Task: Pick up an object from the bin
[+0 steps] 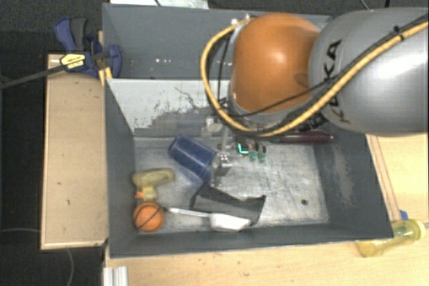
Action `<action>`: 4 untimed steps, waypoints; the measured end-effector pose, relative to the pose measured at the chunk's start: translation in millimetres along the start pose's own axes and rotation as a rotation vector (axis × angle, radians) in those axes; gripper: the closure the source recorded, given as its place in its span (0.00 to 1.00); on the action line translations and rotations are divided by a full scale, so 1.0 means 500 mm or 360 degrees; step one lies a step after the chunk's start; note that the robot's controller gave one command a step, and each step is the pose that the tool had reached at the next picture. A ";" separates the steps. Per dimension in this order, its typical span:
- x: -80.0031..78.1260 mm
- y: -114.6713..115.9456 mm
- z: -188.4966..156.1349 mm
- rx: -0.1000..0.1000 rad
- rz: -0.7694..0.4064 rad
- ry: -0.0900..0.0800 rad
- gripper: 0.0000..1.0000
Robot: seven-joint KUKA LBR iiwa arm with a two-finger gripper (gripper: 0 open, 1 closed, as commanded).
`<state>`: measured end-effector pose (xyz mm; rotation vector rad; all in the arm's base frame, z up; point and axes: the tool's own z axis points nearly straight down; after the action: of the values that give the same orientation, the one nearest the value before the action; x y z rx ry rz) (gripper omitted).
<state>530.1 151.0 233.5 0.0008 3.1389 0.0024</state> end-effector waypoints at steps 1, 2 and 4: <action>-0.002 0.000 0.010 -0.0003 0.0004 -0.0011 0.00; -0.028 -0.019 0.276 -0.0001 0.0364 -0.0001 1.00; -0.026 -0.013 0.274 -0.0006 0.0366 0.0007 0.00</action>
Offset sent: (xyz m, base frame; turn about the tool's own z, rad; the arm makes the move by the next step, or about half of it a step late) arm 0.0138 -0.0094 -0.1383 0.2269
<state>543.6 144.9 96.3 0.3617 3.1227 0.0086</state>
